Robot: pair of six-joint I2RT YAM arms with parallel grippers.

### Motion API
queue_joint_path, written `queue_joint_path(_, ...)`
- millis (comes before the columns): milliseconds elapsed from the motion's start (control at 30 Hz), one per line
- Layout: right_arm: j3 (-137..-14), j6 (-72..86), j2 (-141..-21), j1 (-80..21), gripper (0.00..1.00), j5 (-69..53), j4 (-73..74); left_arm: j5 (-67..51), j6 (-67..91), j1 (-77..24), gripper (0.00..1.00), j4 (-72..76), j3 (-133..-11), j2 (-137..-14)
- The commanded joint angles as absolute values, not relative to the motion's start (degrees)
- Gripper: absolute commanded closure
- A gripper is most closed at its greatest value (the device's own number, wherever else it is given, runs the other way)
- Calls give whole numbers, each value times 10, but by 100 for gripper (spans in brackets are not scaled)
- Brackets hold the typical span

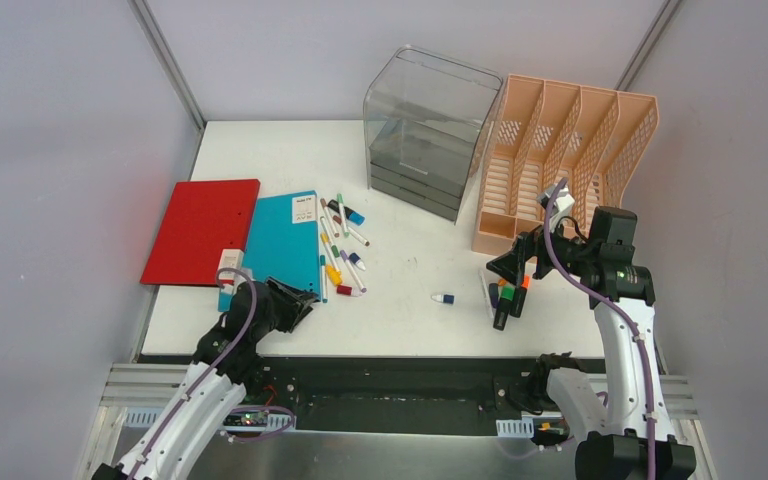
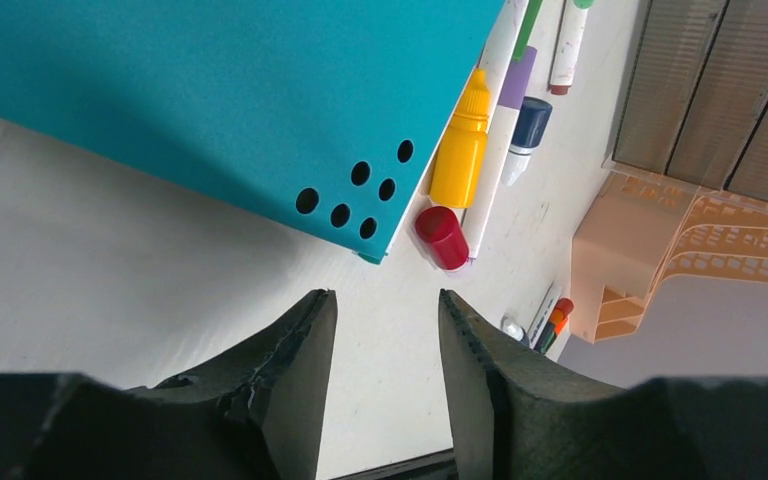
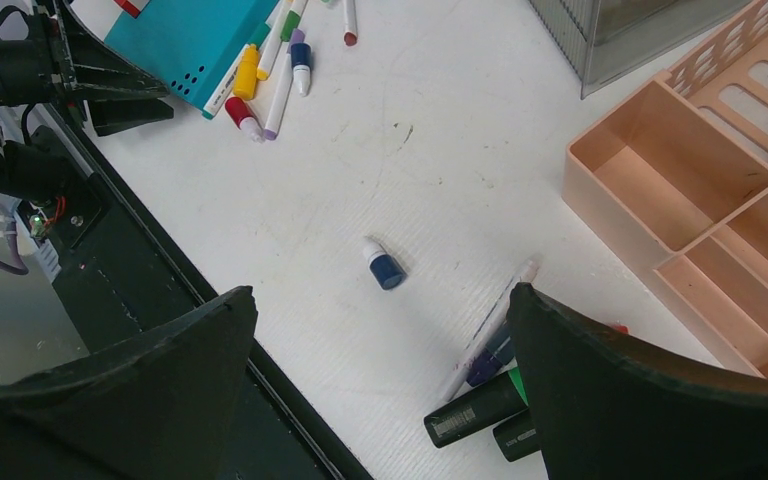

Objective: Organize the desk
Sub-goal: Pick up the folder from the center of the board.

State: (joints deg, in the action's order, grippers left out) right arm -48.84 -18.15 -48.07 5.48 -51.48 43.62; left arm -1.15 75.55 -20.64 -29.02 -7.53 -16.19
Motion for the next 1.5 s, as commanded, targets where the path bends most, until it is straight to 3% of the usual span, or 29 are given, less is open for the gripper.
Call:
queue_joint_path(0,-488,-196,-480,49,0,-523,428,-17,770,-207,56,-218,-41,-196)
queue_joint_path(467,-488,-203,-479,43,0,-517,433,6,805,-207,60,-193,-11,-183)
queue_joint_path(900,-488,-207,-480,39,0,-511,436,29,823,-207,61,-326,-68,-227)
queue_joint_path(1467,-488,-211,-483,33,0,-506,439,61,840,-207,59,-231,-24,-237)
